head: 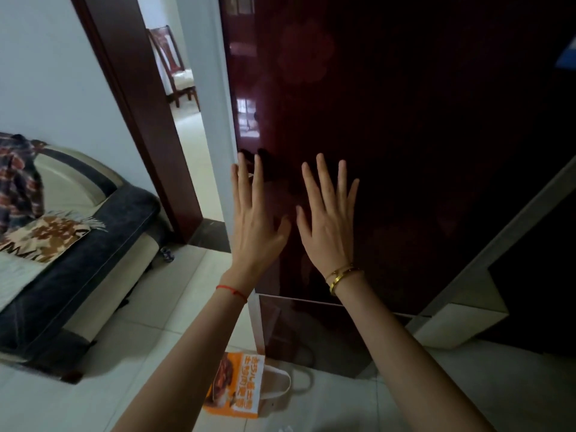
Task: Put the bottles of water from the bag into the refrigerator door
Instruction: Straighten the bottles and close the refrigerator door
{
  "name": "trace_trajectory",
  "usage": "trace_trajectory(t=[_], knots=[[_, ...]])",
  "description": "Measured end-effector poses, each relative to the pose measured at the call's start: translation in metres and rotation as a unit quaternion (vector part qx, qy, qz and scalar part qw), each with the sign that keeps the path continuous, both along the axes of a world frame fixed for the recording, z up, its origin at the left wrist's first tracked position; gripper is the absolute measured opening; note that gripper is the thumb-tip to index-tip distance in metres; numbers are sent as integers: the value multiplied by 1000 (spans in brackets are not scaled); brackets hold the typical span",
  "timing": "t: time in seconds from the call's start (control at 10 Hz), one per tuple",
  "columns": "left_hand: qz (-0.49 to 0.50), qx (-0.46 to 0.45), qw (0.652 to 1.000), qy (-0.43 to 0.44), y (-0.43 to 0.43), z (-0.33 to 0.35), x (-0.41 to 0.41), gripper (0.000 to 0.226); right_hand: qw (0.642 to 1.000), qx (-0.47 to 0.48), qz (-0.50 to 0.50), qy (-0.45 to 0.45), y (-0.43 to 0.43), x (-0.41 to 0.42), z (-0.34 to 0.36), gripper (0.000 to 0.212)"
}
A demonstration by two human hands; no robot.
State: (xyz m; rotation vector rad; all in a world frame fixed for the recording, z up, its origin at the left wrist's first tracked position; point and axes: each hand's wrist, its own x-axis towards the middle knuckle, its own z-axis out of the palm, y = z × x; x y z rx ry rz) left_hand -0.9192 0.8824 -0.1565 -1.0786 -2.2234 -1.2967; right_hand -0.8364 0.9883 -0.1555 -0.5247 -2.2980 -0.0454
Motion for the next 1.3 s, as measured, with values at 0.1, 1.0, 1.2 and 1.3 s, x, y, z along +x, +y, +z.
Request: trace_trajectory(t=[0.1, 1.0, 1.2, 1.3], knots=[[-15, -1, 1000, -8, 11, -1, -7, 101, 1000, 15, -18, -12, 9, -6, -2, 68], [-81, -6, 996, -20, 17, 1, -30, 100, 1000, -10, -4, 20, 20, -18, 0, 73], [-80, 25, 996, -31, -6, 14, -17, 79, 980, -154, 82, 92, 7, 20, 2, 59], [-95, 24, 995, -26, -21, 20, 3, 68, 972, -186, 86, 118, -1, 46, 3, 56]])
